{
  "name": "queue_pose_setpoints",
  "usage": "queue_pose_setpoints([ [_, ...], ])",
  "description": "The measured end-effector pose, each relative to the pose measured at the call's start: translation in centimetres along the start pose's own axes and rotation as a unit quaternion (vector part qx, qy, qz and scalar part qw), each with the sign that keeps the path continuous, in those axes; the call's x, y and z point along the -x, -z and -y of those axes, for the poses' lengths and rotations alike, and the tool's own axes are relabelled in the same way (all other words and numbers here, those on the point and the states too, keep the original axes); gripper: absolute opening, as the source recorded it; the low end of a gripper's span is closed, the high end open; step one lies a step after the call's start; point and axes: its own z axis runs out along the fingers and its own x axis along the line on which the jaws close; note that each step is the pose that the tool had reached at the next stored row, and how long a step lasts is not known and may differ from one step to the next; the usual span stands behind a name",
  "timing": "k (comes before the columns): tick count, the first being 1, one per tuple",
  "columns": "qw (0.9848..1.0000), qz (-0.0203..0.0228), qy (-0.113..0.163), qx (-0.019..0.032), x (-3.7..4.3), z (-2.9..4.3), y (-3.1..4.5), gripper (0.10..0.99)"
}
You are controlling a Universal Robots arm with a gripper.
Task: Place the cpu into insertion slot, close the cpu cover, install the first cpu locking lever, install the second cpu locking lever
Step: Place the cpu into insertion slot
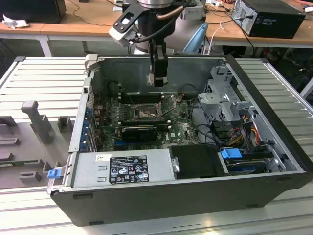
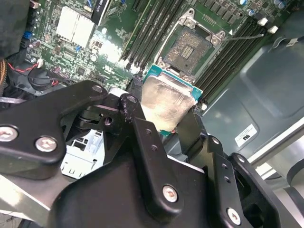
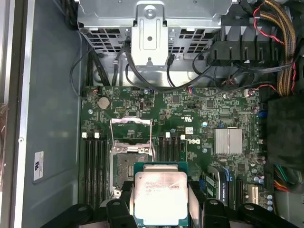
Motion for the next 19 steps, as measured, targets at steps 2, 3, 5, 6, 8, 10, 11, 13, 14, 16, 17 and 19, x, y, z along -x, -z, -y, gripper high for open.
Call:
queue_pose_setpoints([
  [2, 1.0, 0.0001, 0.0, 0.0, 0.0, 0.02, -0.21, 0.537],
  [3, 1.0, 0.0001, 0.0, 0.0, 0.01, 0.03, -0.29, 0.537],
  [5, 1.0, 0.0001, -0.001, -0.0003, 0.01, 0.05, -0.47, 0.537],
  [6, 1.0, 0.0001, -0.001, -0.0006, 0.01, 0.06, -0.6, 0.537],
  [8, 1.0, 0.0002, -0.002, -0.0018, 0.02, 0.09, -0.91, 0.537],
  [10, 1.0, 0.0004, -0.005, -0.0026, 0.02, 0.11, -1.22, 0.537],
  [11, 1.0, 0.0006, -0.006, -0.0032, 0.02, 0.11, -1.29, 0.537],
  [13, 0.9996, 0.0037, -0.028, -0.0046, 0.03, 0.15, -1.81, 0.537],
  [14, 0.9996, 0.0038, -0.028, -0.0046, 0.04, 0.17, -2.01, 0.537],
  [16, 0.9998, 0.0028, -0.02, -0.0047, 0.05, 0.26, -2.71, 0.537],
  [17, 0.9999, 0.0019, -0.011, -0.0049, 0.04, 0.28, -2.88, 0.537],
  [19, 0.9998, -0.0004, 0.017, -0.0053, 0.05, 0.31, -3.26, 0.537],
])
